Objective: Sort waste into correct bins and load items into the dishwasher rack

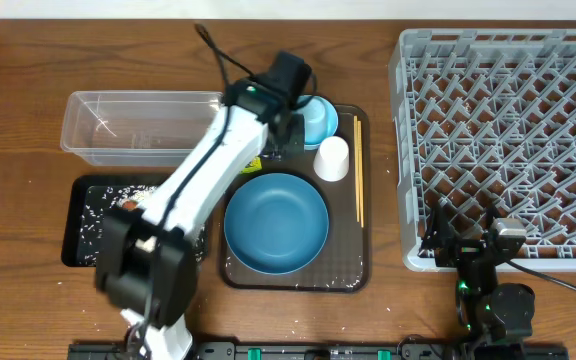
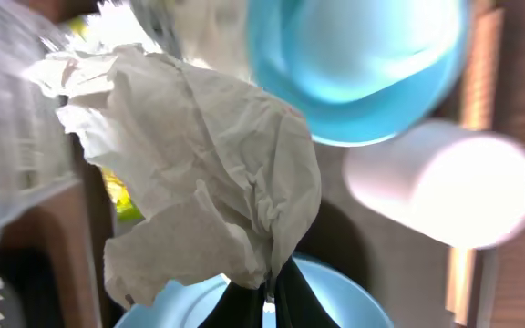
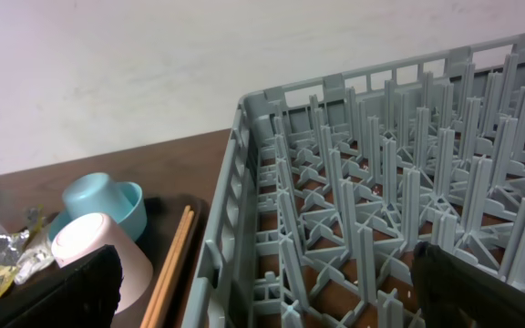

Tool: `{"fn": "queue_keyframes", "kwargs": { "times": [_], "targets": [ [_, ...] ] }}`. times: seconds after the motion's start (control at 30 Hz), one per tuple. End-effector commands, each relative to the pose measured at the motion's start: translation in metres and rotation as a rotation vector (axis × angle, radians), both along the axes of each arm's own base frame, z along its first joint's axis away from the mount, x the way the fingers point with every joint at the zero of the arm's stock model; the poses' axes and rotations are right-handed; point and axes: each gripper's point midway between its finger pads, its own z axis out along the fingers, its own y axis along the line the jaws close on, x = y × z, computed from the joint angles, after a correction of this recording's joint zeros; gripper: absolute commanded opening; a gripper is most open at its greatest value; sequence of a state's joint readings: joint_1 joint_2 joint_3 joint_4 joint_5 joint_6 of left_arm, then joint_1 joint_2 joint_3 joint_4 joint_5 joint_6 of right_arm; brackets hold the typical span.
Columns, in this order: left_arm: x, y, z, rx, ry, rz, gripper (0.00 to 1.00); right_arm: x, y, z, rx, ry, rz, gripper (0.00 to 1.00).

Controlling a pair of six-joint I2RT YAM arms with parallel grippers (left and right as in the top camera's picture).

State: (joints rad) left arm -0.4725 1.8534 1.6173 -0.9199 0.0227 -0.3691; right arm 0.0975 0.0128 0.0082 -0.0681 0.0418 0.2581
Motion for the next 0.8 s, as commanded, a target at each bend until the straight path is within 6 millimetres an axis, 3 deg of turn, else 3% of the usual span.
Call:
{"fn": "queue_keyframes", "kwargs": {
  "times": [0.0, 0.27, 0.47, 0.57, 0.6, 0.67, 0.77],
  "targets": [
    [0.003, 0.006, 0.03, -0.013, -0.075, 0.013, 0.06, 0.0, 0.0, -0.001, -0.013, 0.0, -0.001, 0.99],
    [0.034, 0.066, 0.061, 0.197, -0.272, 0.174, 0.06, 0.0, 0.0, -0.001, -0.013, 0.0, -0.001, 0.99],
    [0.057, 0.119, 0.055, 0.243, -0.286, 0.313, 0.07, 0.0, 0.0, -0.001, -0.013, 0.0, -0.001, 0.99],
    [0.063, 0.149, 0.047, 0.258, -0.261, 0.383, 0.22, 0.0, 0.0, -0.001, -0.013, 0.0, 0.0, 0.99],
    [0.064, 0.157, 0.045, 0.262, -0.254, 0.402, 0.43, 0.0, 0.0, -0.001, -0.013, 0.0, -0.001, 0.99],
    [0.063, 0.166, 0.04, 0.233, -0.227, 0.418, 0.74, 0.0, 0.0, -0.001, -0.013, 0.0, -0.001, 0.99],
    [0.059, 0.161, 0.034, 0.149, -0.176, 0.403, 0.79, 0.0, 0.0, -0.001, -0.013, 0.0, -0.001, 0.99]
  ]
}}
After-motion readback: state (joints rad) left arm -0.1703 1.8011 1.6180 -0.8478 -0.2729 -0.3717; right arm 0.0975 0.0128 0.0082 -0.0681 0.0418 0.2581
